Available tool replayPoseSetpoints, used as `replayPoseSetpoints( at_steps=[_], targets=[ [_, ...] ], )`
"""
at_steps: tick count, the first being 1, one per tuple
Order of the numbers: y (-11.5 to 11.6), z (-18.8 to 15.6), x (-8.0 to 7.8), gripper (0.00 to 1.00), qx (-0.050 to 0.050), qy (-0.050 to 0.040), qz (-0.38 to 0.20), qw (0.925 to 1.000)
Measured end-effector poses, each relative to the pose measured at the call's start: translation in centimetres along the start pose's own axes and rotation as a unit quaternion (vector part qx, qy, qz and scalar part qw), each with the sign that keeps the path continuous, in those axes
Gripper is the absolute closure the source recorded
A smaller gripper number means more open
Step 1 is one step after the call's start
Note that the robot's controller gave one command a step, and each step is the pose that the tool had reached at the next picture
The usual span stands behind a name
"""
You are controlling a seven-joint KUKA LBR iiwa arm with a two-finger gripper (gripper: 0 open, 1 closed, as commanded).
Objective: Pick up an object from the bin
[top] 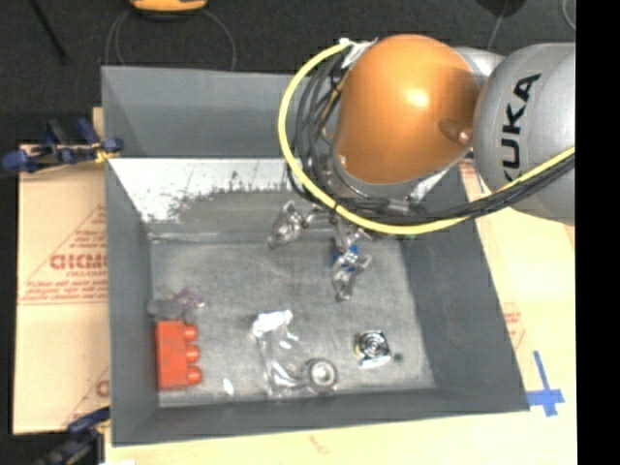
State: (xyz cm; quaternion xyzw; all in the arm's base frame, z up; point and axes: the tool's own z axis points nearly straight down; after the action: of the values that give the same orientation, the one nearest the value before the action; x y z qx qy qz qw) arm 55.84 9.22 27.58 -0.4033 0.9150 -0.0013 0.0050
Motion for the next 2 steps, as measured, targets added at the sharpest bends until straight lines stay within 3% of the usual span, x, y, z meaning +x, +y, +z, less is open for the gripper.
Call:
replayPoseSetpoints(
  at_steps=[1,2],
  targets=[
    [4.1,8.8,1.1,0.00,-0.006,0.0056,-0.028,0.9996],
    [-0.9,16.5,0.8,0.00,-0.005,0.0050,-0.003,1.0000]
  ],
)
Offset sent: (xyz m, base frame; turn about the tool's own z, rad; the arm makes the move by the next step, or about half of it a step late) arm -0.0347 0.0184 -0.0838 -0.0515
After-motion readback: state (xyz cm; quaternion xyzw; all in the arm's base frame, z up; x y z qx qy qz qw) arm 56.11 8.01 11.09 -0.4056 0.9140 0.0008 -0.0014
